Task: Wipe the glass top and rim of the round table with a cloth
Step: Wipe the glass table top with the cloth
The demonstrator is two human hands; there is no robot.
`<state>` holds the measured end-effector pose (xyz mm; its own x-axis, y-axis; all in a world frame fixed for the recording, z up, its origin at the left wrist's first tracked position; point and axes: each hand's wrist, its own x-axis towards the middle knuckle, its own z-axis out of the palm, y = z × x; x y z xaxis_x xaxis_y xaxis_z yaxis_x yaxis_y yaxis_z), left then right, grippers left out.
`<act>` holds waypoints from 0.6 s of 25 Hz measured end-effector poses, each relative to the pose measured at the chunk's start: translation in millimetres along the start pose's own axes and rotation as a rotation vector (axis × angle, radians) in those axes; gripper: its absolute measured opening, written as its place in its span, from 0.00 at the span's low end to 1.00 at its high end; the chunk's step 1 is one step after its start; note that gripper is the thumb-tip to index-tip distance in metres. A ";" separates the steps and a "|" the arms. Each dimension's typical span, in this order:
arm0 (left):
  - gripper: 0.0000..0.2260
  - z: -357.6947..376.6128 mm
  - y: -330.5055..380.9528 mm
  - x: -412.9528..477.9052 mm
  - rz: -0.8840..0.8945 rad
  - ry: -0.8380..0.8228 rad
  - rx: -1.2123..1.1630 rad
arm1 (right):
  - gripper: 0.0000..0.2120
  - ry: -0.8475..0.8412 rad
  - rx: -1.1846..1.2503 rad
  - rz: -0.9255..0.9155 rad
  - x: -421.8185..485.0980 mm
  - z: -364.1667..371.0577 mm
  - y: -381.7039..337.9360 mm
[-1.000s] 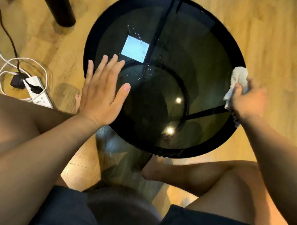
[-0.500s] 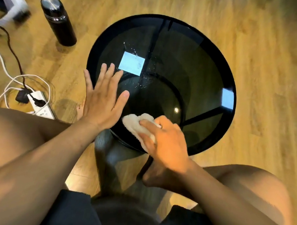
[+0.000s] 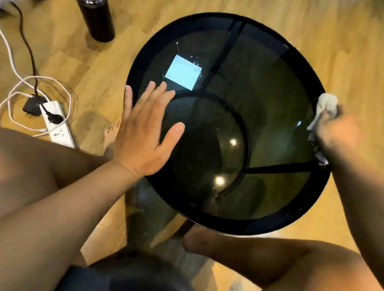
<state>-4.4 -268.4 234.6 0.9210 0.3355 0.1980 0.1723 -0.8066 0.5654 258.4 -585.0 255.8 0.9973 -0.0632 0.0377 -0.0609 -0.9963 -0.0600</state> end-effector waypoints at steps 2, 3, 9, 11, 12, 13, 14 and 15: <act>0.27 1.0 0.8 -0.5 0.007 0.012 -0.005 | 0.24 -0.010 0.031 -0.077 -29.1 -7.2 -38.4; 0.27 0.7 0.6 -0.7 0.008 0.016 -0.008 | 0.23 0.005 0.021 -0.179 -51.0 -10.0 -62.2; 0.25 0.2 -3.8 -10.6 0.055 0.111 -0.162 | 0.13 -0.242 0.182 -0.874 -240.4 -12.2 -203.6; 0.26 2.1 -5.9 -13.8 0.046 0.121 -0.158 | 0.17 -0.267 0.241 -0.916 -235.0 -12.2 -194.6; 0.27 3.2 -6.0 -14.4 0.042 0.109 -0.136 | 0.18 -0.227 0.235 -0.913 -220.8 -12.2 -182.4; 0.27 4.1 -6.2 -13.7 0.038 0.091 -0.112 | 0.17 -0.184 0.226 -0.862 -200.0 -10.8 -167.2; 0.26 5.6 -6.5 -12.0 0.030 0.074 -0.091 | 0.17 -0.139 0.208 -0.759 -176.1 -9.0 -149.4; 0.26 5.1 -6.8 -10.3 0.021 0.067 -0.074 | 0.17 -0.091 0.182 -0.643 -149.3 -10.1 -130.4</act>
<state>-13.3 -268.8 224.6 0.8982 0.3530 0.2621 0.1251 -0.7766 0.6174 116.9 -446.2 268.0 0.8328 0.5523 0.0382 0.5460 -0.8080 -0.2215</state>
